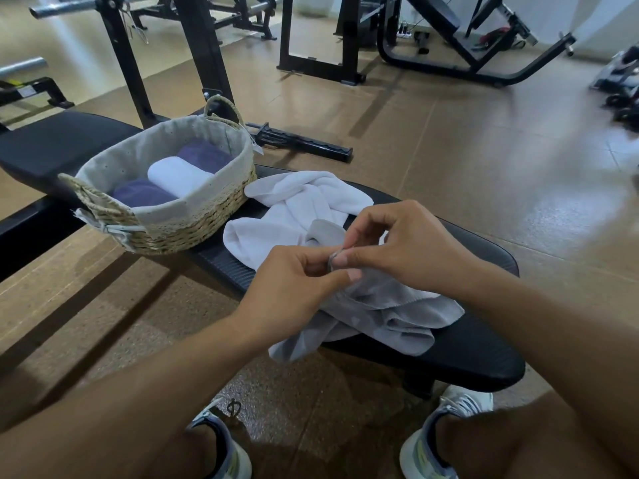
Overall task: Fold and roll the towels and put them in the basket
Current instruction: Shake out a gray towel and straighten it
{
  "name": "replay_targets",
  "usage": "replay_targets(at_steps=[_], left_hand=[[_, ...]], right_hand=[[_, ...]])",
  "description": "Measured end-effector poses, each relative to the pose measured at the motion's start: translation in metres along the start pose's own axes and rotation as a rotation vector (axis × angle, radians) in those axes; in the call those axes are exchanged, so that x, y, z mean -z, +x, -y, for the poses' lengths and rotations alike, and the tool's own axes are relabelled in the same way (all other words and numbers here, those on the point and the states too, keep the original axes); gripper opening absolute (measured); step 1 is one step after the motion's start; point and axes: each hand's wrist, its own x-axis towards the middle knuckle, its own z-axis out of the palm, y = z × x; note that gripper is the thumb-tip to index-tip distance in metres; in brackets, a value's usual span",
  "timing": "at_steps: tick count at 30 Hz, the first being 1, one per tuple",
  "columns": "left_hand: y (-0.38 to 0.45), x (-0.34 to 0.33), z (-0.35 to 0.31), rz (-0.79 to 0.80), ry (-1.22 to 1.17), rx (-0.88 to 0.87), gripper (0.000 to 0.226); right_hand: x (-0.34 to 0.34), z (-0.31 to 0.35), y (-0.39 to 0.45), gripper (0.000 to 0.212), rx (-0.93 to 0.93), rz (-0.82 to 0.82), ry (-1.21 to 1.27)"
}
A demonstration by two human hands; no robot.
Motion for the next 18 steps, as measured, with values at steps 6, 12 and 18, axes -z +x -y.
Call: replay_targets(at_steps=[6,12,18], left_hand=[[0.009,0.018,-0.001,-0.018,0.136,0.010,0.011],[0.019,0.059,0.002,-0.194,-0.005,0.091,0.020],[0.036,0.099,0.028,-0.559,0.140,0.166,0.041]], right_hand=[[0.017,-0.010,0.001,0.024,-0.071,0.118,-0.093],[0.023,-0.019,-0.004,0.027,0.008,0.232,-0.251],[0.011,0.031,-0.018,0.023,0.272,0.286,-0.229]])
